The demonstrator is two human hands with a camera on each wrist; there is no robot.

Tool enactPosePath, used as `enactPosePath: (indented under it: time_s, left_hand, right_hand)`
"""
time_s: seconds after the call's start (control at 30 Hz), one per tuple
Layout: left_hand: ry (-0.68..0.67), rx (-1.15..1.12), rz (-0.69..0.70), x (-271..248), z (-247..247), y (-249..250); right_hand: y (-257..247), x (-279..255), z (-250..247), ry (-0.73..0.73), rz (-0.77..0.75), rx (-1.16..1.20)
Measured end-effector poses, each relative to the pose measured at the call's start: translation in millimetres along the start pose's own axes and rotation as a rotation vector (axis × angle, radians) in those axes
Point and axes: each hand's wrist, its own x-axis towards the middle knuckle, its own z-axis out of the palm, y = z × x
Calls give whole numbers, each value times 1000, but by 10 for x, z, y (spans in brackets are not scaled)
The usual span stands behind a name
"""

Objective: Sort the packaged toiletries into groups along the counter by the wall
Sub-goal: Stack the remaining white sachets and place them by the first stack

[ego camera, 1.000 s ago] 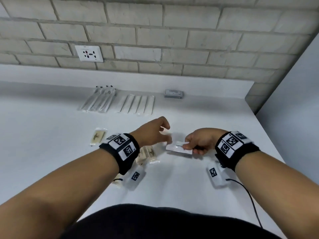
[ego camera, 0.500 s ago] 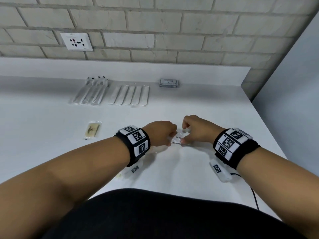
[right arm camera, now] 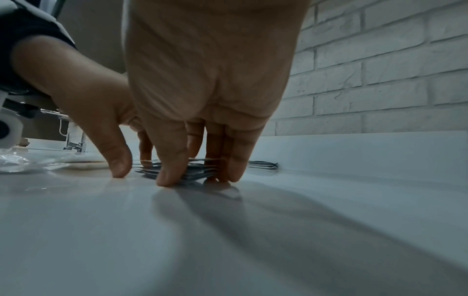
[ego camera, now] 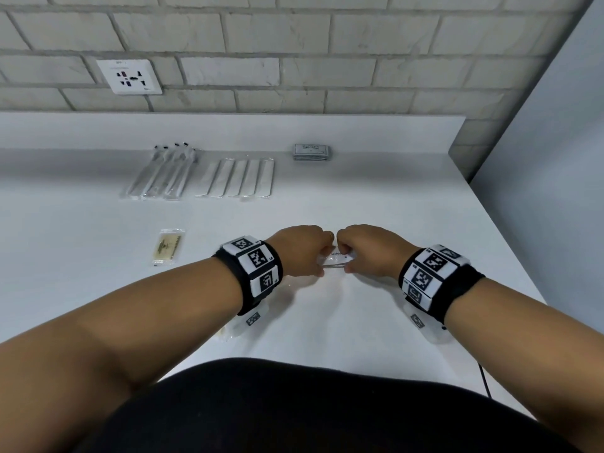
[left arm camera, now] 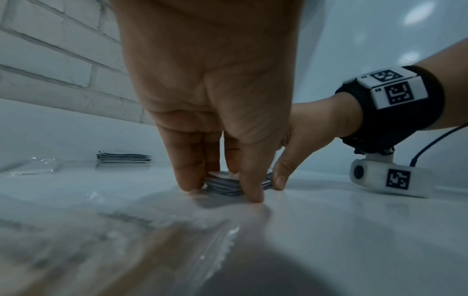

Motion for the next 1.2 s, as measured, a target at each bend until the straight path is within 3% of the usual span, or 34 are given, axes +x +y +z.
enactPosePath:
  time_s: [0.23, 0.47, 0.77, 1.0, 1.2]
  left_hand:
    - [21, 82, -12, 69, -27, 2]
    - [48, -19, -57, 354, -52, -48]
    - [102, -50, -105, 1254, -214, -266]
    - [62, -14, -71, 2140, -399, -445]
    - [74, -41, -163, 2644, -568, -545]
  right_hand:
    - [36, 56, 12, 10, 33, -34]
    - [170, 267, -23, 33, 80, 46]
    - [771, 876, -207, 97, 167, 26]
    - [1401, 1495, -493, 147, 218, 10]
    - [1703, 1899, -619, 219, 290, 21]
